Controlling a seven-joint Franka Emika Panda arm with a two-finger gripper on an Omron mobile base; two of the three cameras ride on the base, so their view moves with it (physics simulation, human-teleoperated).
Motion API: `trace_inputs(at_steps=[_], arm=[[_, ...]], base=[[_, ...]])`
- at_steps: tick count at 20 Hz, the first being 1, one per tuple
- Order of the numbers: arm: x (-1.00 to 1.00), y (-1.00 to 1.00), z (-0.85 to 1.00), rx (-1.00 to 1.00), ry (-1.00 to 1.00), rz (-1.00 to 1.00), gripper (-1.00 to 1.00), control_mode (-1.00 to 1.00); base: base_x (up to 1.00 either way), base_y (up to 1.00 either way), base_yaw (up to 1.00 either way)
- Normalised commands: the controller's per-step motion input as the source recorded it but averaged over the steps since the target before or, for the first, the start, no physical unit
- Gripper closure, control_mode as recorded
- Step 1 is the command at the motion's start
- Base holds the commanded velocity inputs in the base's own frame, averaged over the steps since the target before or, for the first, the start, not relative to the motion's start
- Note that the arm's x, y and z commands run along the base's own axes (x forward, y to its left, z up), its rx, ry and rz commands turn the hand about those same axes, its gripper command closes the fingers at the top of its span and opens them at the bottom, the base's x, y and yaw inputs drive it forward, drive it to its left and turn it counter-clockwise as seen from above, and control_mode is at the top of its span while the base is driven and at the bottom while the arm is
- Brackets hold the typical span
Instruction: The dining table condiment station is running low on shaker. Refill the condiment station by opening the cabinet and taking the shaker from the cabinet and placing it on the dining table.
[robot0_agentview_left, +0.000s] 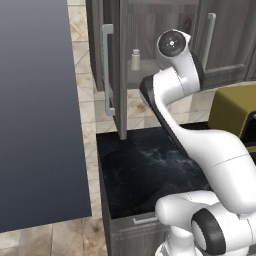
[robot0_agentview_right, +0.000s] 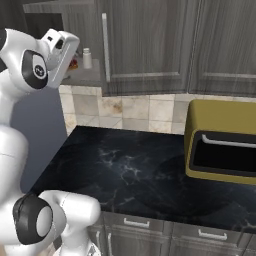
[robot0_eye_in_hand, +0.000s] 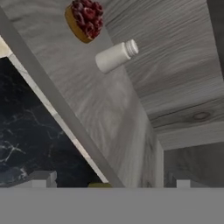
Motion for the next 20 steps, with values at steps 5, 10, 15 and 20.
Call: trace_inputs(at_steps=[5, 10, 15, 20], arm=[[0.02, -0.20, -0.07, -0.04, 0.00, -0.03, -1.00, -1.00], [0.22, -0.05, -0.02, -0.07, 0.00, -0.04, -1.00, -1.00], [0.12, 0.00, 0.00, -0.11, 0.00, -0.07, -1.00, -1.00], [0.00, -0.01, 0.00, -0.10, 0.00, -0.08, -1.00, -1.00]], base=[[0.00, 0.00, 0.00], [0.00, 0.00, 0.00], [0.00, 0.00, 0.00], [0.00, 0.00, 0.00]])
